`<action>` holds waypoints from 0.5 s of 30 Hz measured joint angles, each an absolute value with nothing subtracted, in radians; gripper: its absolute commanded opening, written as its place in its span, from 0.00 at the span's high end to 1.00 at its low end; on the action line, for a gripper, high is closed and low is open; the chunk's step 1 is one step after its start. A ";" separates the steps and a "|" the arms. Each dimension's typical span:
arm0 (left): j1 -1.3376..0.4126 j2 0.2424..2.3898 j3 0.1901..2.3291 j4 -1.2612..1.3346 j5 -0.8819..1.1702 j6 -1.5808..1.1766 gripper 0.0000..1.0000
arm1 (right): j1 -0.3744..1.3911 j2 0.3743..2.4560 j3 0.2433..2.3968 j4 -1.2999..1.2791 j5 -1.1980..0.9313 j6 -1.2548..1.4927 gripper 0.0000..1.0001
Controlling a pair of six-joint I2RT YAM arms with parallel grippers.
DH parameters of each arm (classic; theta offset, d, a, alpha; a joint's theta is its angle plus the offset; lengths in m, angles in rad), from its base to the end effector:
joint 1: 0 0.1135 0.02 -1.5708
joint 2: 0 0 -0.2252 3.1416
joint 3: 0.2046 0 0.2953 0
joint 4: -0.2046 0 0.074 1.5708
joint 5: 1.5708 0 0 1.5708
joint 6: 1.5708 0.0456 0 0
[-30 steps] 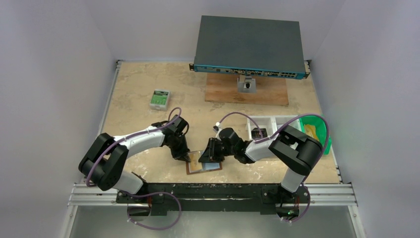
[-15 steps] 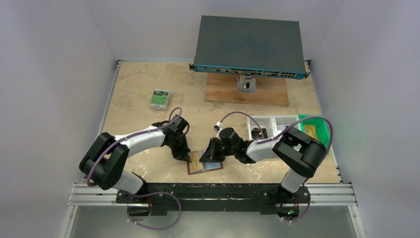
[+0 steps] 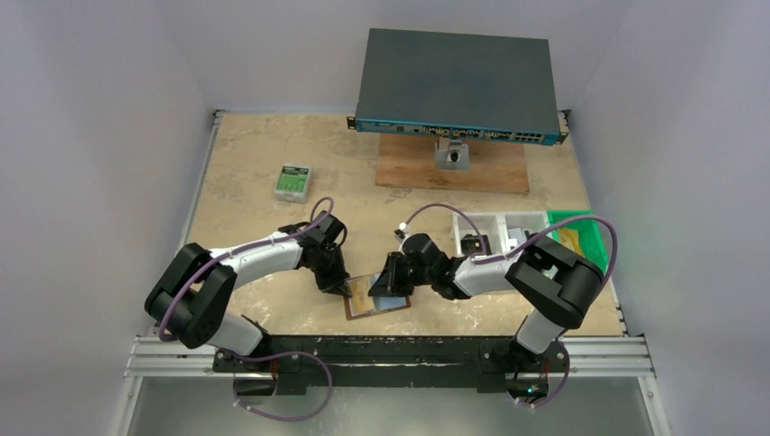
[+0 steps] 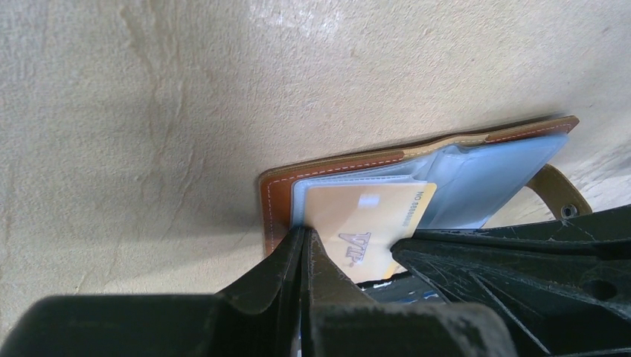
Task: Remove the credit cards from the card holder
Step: Remove the credit card from the card holder.
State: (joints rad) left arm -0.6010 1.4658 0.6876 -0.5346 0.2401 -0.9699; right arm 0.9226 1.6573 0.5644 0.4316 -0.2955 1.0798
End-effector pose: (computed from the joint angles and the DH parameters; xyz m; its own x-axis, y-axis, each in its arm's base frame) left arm 0.2204 -0.1642 0.0628 -0.9452 -0.3233 0.0454 -0.3189 0.8845 -0.3405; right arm 0.1817 0.2619 0.0365 -0.9697 0.1170 -0.2144 -0.0980 0.6177 0.7803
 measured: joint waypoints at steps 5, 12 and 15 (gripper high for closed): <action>-0.600 1.466 0.688 -0.535 0.241 -0.970 1.00 | 0.918 1.635 0.564 0.396 -0.278 1.072 1.00; -0.600 1.466 0.688 -0.534 0.241 -0.970 1.00 | 0.894 1.608 0.552 0.358 -0.258 1.059 0.90; -0.599 1.466 0.688 -0.534 0.241 -0.970 1.00 | 0.894 1.611 0.547 0.373 -0.270 1.057 0.80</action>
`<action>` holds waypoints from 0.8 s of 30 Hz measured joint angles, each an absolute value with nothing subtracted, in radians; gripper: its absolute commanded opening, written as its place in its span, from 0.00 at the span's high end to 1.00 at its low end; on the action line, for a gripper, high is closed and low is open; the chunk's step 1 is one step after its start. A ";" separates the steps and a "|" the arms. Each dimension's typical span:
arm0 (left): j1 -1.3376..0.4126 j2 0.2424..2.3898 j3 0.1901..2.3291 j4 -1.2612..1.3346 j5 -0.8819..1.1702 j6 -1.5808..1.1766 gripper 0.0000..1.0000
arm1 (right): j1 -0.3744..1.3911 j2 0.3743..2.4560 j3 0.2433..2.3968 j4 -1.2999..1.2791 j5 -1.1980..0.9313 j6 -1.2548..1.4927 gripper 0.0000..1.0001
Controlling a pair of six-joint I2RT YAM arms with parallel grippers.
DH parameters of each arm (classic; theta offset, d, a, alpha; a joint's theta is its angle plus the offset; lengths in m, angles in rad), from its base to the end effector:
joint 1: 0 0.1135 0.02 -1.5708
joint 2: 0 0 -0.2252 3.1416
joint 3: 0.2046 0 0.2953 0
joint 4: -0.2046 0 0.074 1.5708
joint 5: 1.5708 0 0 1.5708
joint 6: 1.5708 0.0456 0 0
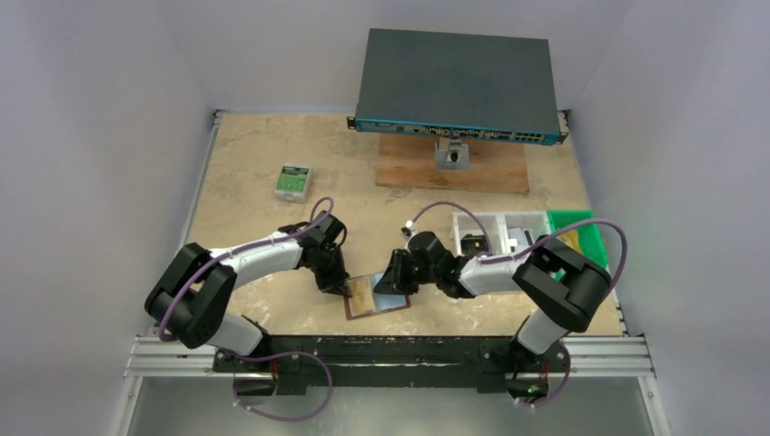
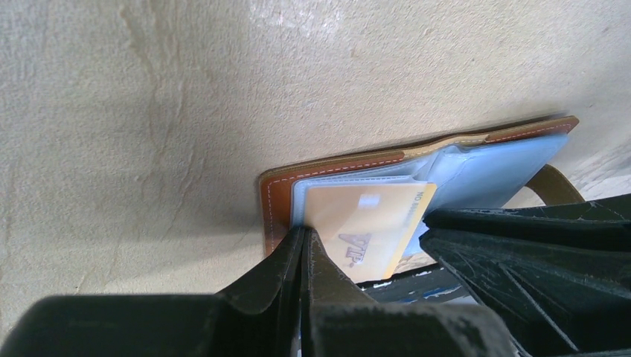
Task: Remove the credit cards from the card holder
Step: Remove the credit card from the card holder.
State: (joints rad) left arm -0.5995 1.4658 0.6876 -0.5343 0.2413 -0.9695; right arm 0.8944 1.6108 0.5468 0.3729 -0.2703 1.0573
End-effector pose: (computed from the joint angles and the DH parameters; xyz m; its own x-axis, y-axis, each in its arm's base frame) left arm 0.2206 -0.1640 0.0629 -0.9449 -0.3241 0.0460 -0.3198 0.8839 -0.3413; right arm 0.1862 0.2515 0.0397 -0.9628 0.1415 -0.2303 -0.0849 0.6505 0.7548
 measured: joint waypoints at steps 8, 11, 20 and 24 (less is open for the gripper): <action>-0.598 1.466 0.688 -0.534 0.243 -0.970 1.00 | 0.894 1.648 0.524 0.481 -0.327 1.080 0.80; -0.598 1.467 0.688 -0.534 0.245 -0.969 1.00 | 0.894 1.665 0.520 0.512 -0.340 1.089 0.82; -0.597 1.467 0.688 -0.533 0.247 -0.969 1.00 | 0.894 1.712 0.519 0.587 -0.370 1.114 0.89; -0.596 1.468 0.688 -0.533 0.247 -0.969 1.00 | 0.894 1.715 0.519 0.603 -0.385 1.120 1.00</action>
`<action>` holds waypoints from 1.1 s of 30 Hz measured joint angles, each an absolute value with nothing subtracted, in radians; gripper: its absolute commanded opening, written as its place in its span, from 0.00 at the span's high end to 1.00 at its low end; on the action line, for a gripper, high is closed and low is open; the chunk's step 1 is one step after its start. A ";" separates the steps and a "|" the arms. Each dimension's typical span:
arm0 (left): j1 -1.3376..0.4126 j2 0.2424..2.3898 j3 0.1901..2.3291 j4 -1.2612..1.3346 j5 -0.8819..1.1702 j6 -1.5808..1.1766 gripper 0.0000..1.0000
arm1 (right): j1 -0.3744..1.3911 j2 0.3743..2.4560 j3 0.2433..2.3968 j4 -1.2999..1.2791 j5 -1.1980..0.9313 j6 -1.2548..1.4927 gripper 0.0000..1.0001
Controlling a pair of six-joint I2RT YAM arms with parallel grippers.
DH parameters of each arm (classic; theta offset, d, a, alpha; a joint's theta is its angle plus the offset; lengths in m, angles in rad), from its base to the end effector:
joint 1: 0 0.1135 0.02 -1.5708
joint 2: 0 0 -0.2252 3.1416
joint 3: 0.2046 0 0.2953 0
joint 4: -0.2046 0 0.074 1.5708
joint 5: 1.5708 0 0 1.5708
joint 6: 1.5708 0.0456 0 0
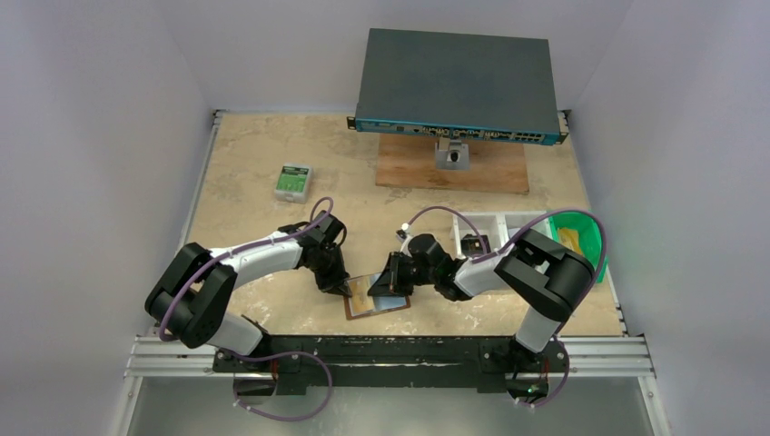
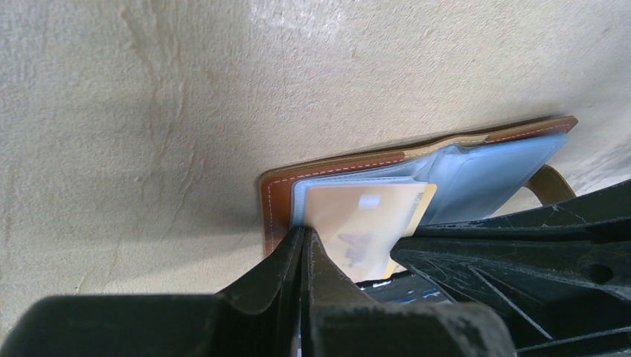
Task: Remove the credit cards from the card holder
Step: Remove the credit card from the card holder.
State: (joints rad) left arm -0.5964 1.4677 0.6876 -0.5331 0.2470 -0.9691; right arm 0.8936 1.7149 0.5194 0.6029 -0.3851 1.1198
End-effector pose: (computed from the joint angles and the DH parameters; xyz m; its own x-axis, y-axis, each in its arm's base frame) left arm 0.2210 -0.1635 0.0625 -0.9443 -0.3251 0.0507 -0.3221 0.8821 -0.3439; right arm 0.1813 0.2528 0.0244 -0.9783 0.1144 -0.1727 -0.0849 0.5390 0.8380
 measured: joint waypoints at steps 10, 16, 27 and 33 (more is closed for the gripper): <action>-0.596 1.468 0.688 -0.535 0.247 -0.968 1.00 | 0.892 1.706 0.519 0.590 -0.380 1.126 1.00; -0.596 1.468 0.688 -0.535 0.247 -0.966 1.00 | 0.895 1.641 0.509 0.541 -0.347 1.121 1.00; -0.596 1.468 0.688 -0.534 0.247 -0.966 1.00 | 0.895 1.634 0.498 0.527 -0.332 1.118 0.74; -0.596 1.468 0.688 -0.534 0.247 -0.966 1.00 | 0.895 1.662 0.498 0.567 -0.341 1.120 0.74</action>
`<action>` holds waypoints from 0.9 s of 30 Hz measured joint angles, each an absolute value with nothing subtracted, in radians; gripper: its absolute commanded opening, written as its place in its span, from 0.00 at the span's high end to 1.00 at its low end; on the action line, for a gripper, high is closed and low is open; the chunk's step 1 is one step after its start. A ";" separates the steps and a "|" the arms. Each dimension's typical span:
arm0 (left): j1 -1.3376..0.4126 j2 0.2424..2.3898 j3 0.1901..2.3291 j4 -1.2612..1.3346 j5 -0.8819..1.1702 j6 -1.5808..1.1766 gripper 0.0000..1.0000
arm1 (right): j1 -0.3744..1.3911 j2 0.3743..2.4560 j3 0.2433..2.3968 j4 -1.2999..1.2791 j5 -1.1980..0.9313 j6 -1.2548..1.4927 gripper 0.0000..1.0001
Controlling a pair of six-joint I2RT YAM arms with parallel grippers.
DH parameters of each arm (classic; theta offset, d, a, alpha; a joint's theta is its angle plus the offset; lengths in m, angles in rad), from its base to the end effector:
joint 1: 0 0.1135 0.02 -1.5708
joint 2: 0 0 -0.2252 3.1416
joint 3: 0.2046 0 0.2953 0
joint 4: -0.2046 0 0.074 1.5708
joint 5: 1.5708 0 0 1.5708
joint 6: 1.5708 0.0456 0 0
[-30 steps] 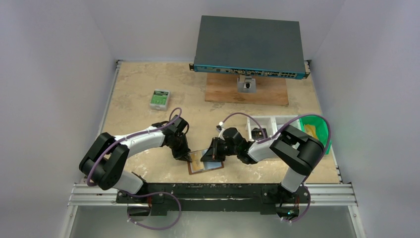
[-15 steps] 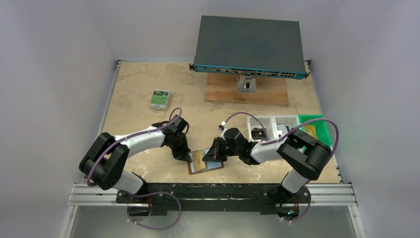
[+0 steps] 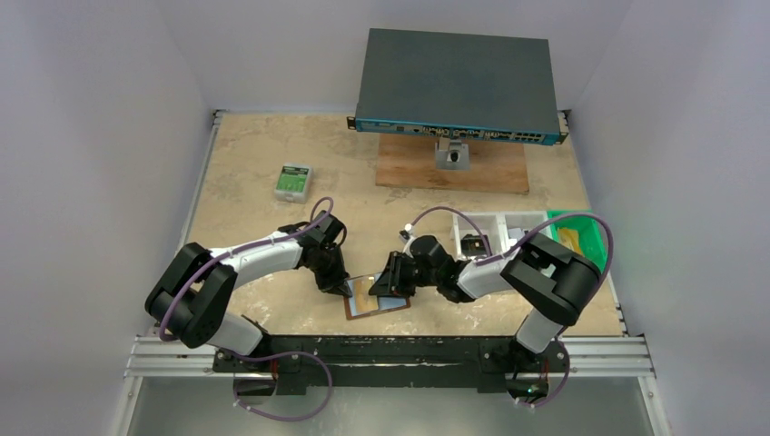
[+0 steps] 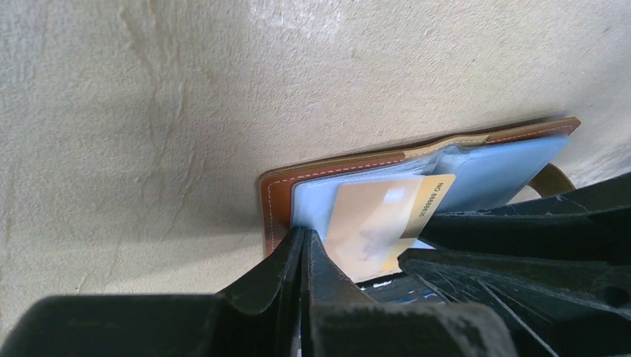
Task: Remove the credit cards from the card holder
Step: Remove the credit card from the card holder.
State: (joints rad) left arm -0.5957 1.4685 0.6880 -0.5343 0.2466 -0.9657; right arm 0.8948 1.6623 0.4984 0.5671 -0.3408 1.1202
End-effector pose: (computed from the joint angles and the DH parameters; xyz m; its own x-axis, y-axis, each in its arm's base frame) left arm 0.2211 -0.1633 0.0623 -0.9451 -0.3229 0.0502 -0.3200 0.8833 -0.3426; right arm 0.1801 0.2489 0.0302 -0.9707 0.1458 -0.1911 -0.0790 0.5575 0.8264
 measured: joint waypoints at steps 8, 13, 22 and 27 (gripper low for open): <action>-0.596 1.469 0.688 -0.535 0.247 -0.966 1.00 | 0.895 1.715 0.498 0.616 -0.365 1.135 0.96; -0.596 1.469 0.688 -0.535 0.246 -0.967 1.00 | 0.894 1.703 0.498 0.613 -0.366 1.142 1.00; -0.596 1.470 0.689 -0.536 0.246 -0.968 1.00 | 0.873 1.576 0.478 0.491 -0.319 1.118 1.00; -0.596 1.469 0.689 -0.537 0.246 -0.967 1.00 | 0.866 1.512 0.477 0.404 -0.274 1.095 1.00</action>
State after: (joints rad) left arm -0.5957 1.4693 0.6891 -0.5365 0.2459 -0.9672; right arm 0.8661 1.5124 0.4767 0.4038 -0.2745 1.0954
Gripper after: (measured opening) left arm 0.003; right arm 0.005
